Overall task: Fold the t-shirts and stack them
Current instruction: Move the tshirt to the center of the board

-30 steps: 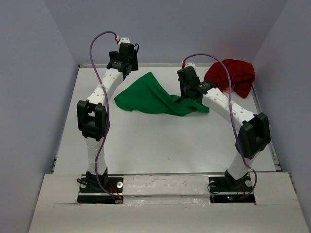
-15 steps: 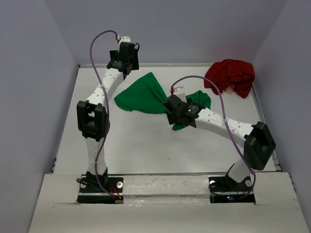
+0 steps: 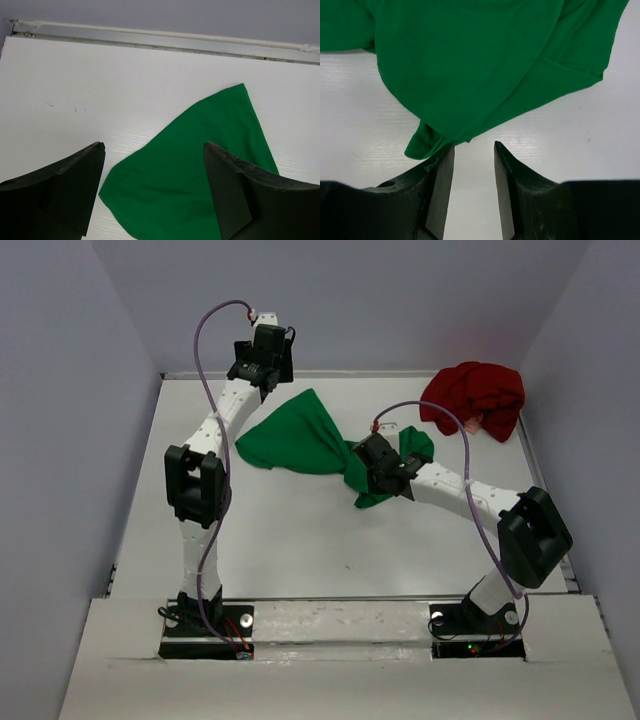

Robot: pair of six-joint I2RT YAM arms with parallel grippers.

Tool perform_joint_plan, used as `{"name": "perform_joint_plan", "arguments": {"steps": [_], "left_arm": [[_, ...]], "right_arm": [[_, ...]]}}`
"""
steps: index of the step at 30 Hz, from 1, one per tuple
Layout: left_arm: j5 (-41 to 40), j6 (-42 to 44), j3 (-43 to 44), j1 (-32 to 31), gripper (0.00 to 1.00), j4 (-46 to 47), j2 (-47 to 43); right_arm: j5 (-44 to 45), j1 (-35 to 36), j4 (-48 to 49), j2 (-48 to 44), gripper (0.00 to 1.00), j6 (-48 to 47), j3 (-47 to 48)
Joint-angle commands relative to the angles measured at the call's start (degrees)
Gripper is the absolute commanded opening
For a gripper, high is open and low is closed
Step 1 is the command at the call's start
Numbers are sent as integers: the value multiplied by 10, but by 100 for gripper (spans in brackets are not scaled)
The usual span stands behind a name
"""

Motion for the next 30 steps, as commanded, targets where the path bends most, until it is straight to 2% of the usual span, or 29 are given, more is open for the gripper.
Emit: {"name": "perform_joint_plan", "arguments": {"steps": [1,4,10,16,26,30], "left_arm": [[30,39,95,4,90,-19,45],[43,53,175,5,90,-52,103],[186,54,249,12,89,-53,189],[325,24,211,12,84,-1,198],[443,-29,228,23,84,42,249],[452,-40,238,28,84,50,268]], "right_arm": [[-28,-15,56,5,44,-19,3],[-35,-15,55,9,48,-28,13],[-37,-15,52,5,49,-44,28],[-36,-15,47,3,49,-53,39],[-50,-15,45,-13,48,-47,27],[-53,-15,44,-22,47,-46,27]]}}
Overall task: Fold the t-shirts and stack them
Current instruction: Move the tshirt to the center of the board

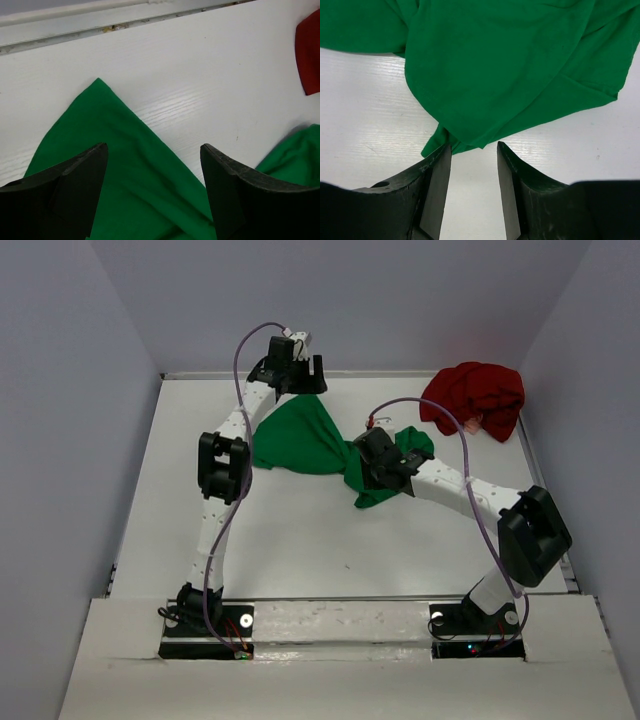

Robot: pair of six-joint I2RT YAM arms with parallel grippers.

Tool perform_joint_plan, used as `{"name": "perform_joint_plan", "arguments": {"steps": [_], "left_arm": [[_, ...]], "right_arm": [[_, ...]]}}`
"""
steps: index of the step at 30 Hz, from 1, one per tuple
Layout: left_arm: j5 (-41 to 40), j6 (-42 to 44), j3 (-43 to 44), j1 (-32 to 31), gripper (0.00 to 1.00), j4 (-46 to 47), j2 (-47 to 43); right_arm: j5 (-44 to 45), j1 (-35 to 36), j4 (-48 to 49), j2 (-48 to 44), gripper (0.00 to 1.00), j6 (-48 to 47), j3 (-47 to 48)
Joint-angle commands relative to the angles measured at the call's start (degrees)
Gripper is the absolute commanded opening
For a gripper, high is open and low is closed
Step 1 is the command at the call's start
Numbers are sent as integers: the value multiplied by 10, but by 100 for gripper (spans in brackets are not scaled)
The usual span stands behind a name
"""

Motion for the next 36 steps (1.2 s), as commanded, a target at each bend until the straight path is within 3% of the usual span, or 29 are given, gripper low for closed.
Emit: {"name": "perform_joint_plan", "arguments": {"steps": [1,6,12,22,28,33,36], "left_arm": [[54,-27,26,11,84,24,20],[69,-54,26,24,84,41,35],[-2,-58,21,23,85,42,33],[3,-66,25,25,86,41,62],[-31,-104,-61,23,85,79,18],[-47,-94,27,26,85,31,58],[-34,-99,37,33,86,38,68]], "right_arm": [[-2,3,13,-32,47,0,10],[-9,3,13,-45,46,2,5],[-11,3,11,-40,46,1,5],[-21,3,10,-41,45,6,7],[-23,3,9,-30,45,3,5],[-33,3,8,-41,45,8,0],[-31,3,8,-48,45,10,-1]]}}
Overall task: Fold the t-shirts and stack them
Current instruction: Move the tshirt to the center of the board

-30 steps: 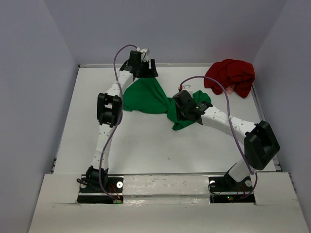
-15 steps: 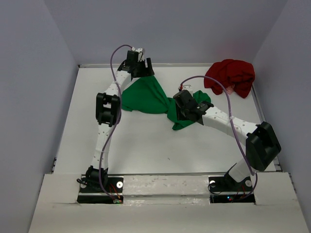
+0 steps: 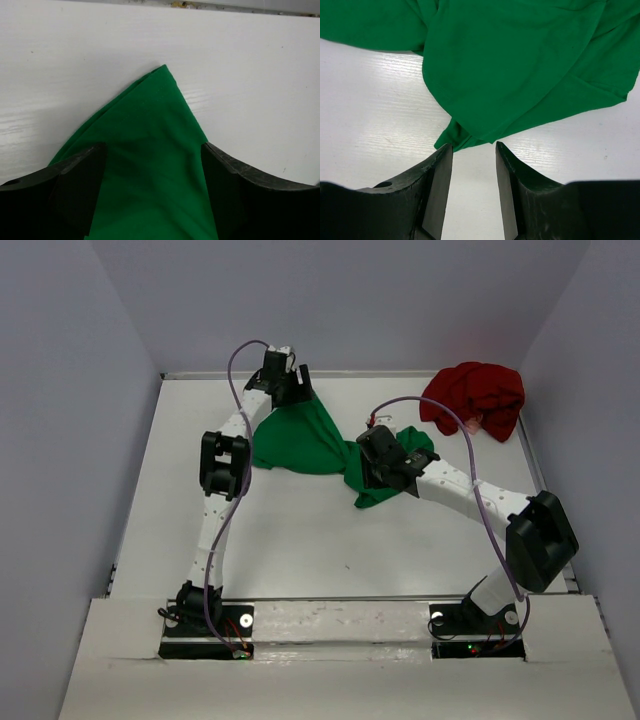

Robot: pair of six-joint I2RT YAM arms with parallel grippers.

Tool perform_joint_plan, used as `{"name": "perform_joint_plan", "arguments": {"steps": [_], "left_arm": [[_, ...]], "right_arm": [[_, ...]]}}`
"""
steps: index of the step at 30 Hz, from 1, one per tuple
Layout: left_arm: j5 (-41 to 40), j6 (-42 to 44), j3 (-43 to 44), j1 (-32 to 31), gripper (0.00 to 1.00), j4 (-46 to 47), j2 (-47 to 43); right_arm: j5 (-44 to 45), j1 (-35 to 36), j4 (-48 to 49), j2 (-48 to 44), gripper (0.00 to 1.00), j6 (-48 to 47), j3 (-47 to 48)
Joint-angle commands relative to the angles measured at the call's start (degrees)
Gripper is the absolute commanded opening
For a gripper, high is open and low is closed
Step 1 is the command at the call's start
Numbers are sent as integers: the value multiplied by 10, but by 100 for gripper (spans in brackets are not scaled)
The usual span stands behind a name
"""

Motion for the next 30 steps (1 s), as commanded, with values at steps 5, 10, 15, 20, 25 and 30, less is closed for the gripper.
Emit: {"name": "perform_joint_plan", "arguments": {"steps": [5,10,15,20,25,30], "left_arm": [[34,-22,46,12,86,24,10],[51,-35,35,12,86,34,21],[59,-41,32,11,86,34,27],[60,-43,23,9,85,30,28],[34,-37,16,3,56,0,28],[-50,-44,-65,-4,1,-50,-17]], "right_arm": [[-1,3,9,-20,45,12,1],[-4,3,8,-18,45,10,12],[-2,3,8,-16,45,11,12],[-2,3,8,-15,45,11,12],[-2,3,8,-21,45,10,9],[-4,3,7,-37,45,8,11]]}}
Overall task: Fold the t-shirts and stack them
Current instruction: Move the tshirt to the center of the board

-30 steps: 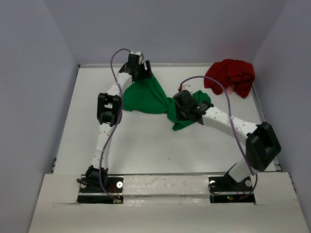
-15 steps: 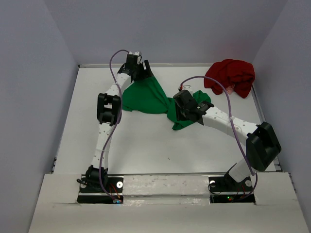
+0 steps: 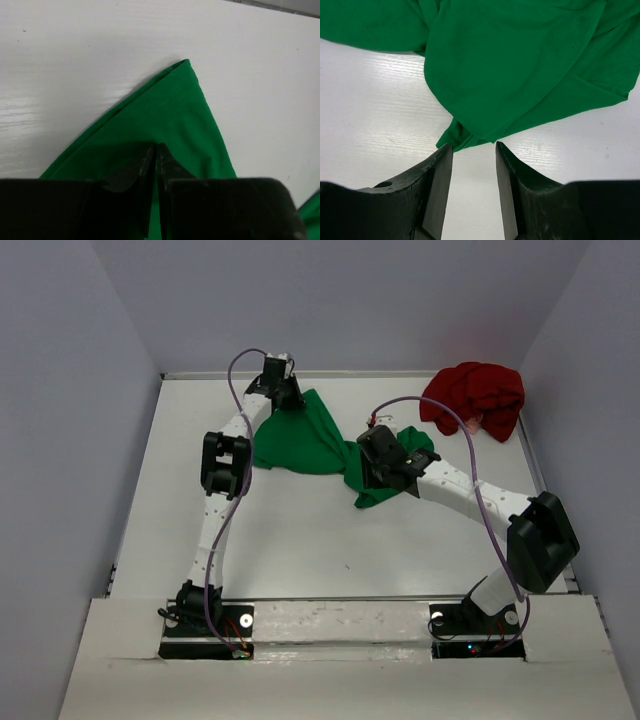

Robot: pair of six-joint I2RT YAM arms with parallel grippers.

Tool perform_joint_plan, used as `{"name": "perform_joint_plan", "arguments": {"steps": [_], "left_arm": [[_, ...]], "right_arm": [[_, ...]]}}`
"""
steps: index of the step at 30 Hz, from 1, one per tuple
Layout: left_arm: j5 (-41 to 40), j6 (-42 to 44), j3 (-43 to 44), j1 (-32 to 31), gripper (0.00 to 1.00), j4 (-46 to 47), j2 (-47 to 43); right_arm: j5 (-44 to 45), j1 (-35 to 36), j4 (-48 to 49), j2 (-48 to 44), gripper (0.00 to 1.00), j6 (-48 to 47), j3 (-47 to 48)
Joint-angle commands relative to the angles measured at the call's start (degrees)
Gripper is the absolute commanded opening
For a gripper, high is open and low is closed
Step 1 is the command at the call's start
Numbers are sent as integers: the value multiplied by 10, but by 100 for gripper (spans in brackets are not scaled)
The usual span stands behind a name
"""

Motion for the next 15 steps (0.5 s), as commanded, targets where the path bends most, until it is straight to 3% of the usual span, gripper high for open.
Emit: {"name": "perform_joint_plan", "arguments": {"steps": [1,5,7,11,15], "left_arm": [[-81,-12,-106,-11,0,-50,-80],[-125,-61,-254,-3,0,-44,-167],[-99,-115,-324,7,0,-53,-194],[-88,-188,-515,-1,0,18,-318],[-137,-234,-688,-17,0,47,-429]], "right_arm": [[-2,3,6,-37,46,-1,13],[-5,3,3,-54,46,-7,27],[-9,3,1,-64,46,-13,34],[-6,3,-4,-89,47,-27,55],[-16,3,-8,-102,47,-36,58]]}}
